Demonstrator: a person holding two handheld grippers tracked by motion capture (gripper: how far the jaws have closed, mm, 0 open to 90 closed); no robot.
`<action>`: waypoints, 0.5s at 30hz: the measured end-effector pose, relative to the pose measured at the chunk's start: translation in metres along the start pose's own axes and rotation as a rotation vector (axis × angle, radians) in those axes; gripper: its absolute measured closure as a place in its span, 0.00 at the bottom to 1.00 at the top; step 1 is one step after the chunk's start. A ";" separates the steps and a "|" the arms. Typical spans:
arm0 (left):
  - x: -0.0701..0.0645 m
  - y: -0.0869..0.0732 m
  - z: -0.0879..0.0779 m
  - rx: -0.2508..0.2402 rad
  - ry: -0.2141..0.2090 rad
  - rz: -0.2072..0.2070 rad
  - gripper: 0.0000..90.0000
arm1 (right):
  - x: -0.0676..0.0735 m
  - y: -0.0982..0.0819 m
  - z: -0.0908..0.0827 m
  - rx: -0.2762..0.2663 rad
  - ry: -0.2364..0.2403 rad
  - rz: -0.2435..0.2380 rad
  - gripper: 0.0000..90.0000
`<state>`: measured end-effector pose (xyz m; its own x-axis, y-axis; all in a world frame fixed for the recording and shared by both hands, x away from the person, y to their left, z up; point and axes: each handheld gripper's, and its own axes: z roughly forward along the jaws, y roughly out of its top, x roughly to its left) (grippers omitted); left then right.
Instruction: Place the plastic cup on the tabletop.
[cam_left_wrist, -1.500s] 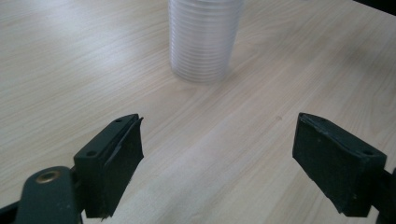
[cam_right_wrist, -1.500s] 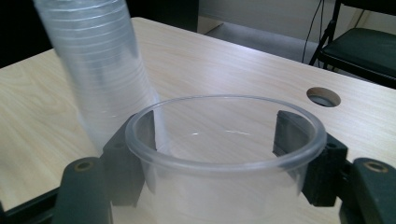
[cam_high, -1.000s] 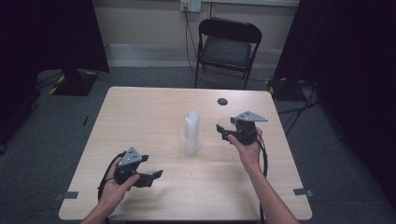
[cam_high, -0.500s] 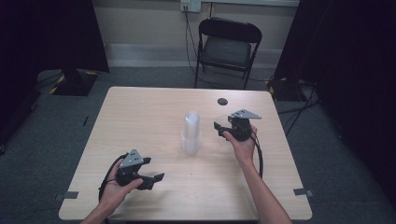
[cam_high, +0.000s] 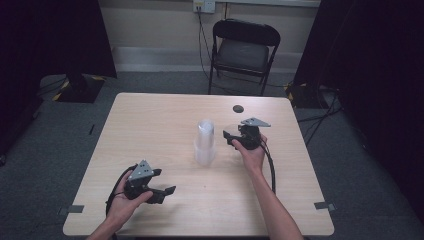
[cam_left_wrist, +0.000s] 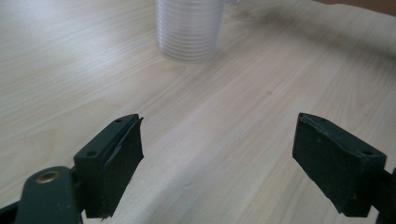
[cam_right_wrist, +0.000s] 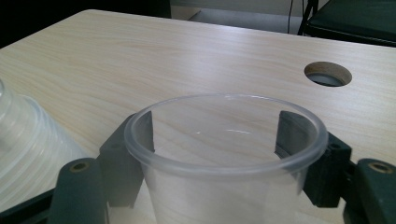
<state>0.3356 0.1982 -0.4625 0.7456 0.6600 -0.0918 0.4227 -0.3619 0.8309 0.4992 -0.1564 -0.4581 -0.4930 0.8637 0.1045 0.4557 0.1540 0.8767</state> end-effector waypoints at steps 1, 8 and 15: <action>0.000 0.000 0.000 0.005 0.004 0.004 0.18 | 0.000 0.000 0.001 0.000 0.000 -0.002 0.31; 0.001 -0.001 0.000 0.003 0.007 0.000 0.18 | 0.000 -0.001 0.006 -0.012 0.001 -0.003 0.30; 0.002 -0.002 0.000 0.003 0.012 -0.004 0.18 | 0.001 -0.005 0.001 -0.004 0.010 -0.012 0.30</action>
<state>0.3361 0.2005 -0.4643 0.7378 0.6693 -0.0882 0.4268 -0.3612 0.8291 0.4965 -0.1558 -0.4630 -0.5059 0.8570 0.0984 0.4463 0.1625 0.8800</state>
